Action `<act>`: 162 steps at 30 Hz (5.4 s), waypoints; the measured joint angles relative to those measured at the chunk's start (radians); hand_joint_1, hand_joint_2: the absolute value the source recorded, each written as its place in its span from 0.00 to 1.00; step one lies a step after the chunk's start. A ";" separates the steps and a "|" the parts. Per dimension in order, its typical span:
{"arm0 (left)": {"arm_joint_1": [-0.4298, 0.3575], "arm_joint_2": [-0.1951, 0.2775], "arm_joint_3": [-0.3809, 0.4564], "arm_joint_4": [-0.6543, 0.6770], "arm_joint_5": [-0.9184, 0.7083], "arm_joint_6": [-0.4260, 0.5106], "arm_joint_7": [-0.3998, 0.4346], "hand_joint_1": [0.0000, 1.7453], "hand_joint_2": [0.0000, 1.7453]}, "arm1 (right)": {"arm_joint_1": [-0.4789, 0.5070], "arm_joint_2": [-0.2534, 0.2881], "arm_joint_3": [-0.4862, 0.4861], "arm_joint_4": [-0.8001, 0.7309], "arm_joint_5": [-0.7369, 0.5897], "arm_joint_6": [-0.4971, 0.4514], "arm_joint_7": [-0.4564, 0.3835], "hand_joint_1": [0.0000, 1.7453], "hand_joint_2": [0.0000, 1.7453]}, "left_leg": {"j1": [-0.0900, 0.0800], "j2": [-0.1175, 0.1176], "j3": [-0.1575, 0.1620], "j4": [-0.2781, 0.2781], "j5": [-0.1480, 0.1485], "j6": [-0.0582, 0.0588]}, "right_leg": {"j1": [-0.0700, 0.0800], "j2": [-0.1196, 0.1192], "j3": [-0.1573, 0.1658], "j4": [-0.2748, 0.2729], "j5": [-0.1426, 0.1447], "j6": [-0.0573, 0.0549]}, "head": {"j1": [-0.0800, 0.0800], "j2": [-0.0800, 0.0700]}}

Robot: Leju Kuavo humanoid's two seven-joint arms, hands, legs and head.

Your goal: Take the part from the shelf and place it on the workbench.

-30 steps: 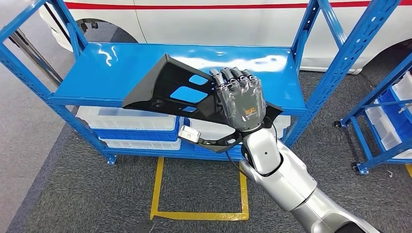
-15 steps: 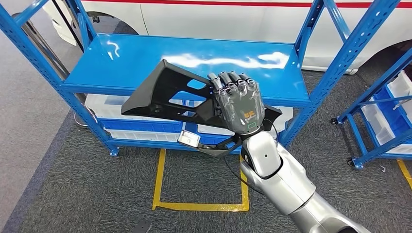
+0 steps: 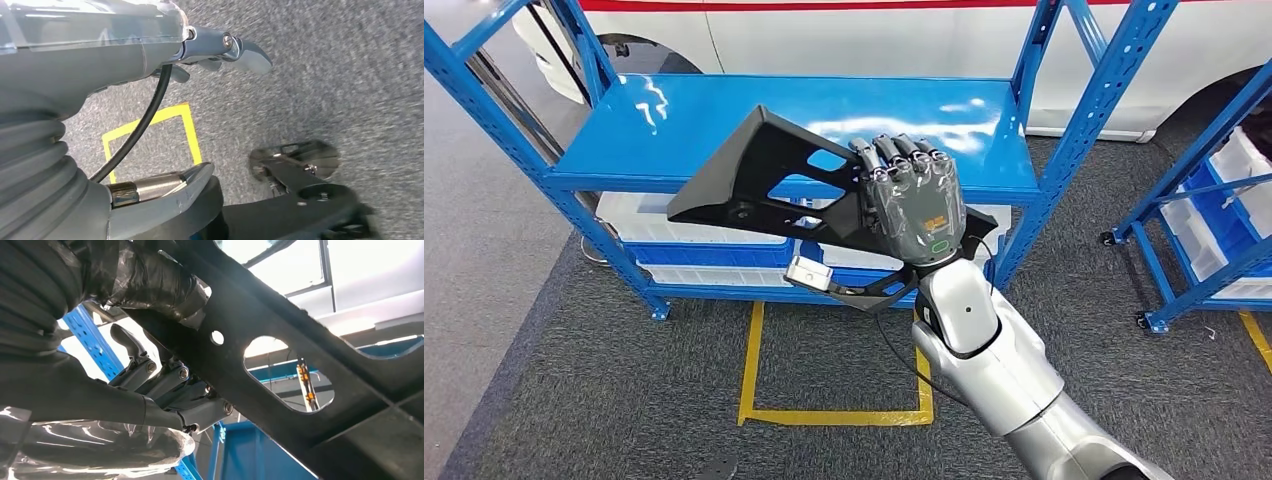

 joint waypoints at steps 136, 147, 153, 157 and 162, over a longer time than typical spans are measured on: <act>0.011 0.014 0.026 0.000 -0.070 -0.008 -0.001 0.00 1.00 | 0.070 0.071 -0.141 0.057 -0.034 -0.003 -0.094 1.00 1.00 | -0.002 0.008 0.103 -0.242 0.135 0.056 | 0.001 0.008 -0.154 0.287 -0.105 0.069 | 0.002 0.000; 0.014 0.011 0.029 0.000 -0.079 -0.011 -0.002 0.00 1.00 | 0.068 0.086 -0.165 0.072 -0.095 -0.003 -0.143 1.00 1.00 | -0.006 0.026 0.029 -0.145 0.105 0.011 | 0.003 -0.011 0.071 -0.043 -0.042 0.012 | 0.000 0.000; 0.017 0.011 0.032 0.000 -0.079 -0.011 -0.002 0.00 1.00 | 0.078 0.088 -0.166 0.084 -0.090 -0.003 -0.144 1.00 1.00 | -0.001 0.001 0.014 -0.001 0.051 0.003 | 0.005 0.046 0.034 -0.020 -0.027 0.010 | -0.001 0.000; 0.018 0.013 0.033 0.000 -0.081 -0.010 -0.002 0.00 1.00 | 0.078 0.092 -0.168 0.085 -0.093 -0.003 -0.144 1.00 1.00 | 0.004 -0.064 0.130 -0.199 0.089 0.012 | 0.001 0.087 0.011 -0.001 -0.023 0.027 | -0.001 0.000; 0.015 0.012 0.034 0.000 -0.083 -0.010 -0.003 0.00 1.00 | 0.077 0.093 -0.176 0.087 -0.100 -0.003 -0.149 1.00 1.00 | 0.010 -0.018 0.136 -0.226 0.103 0.036 | 0.006 0.069 -0.029 0.055 -0.052 0.055 | 0.006 0.000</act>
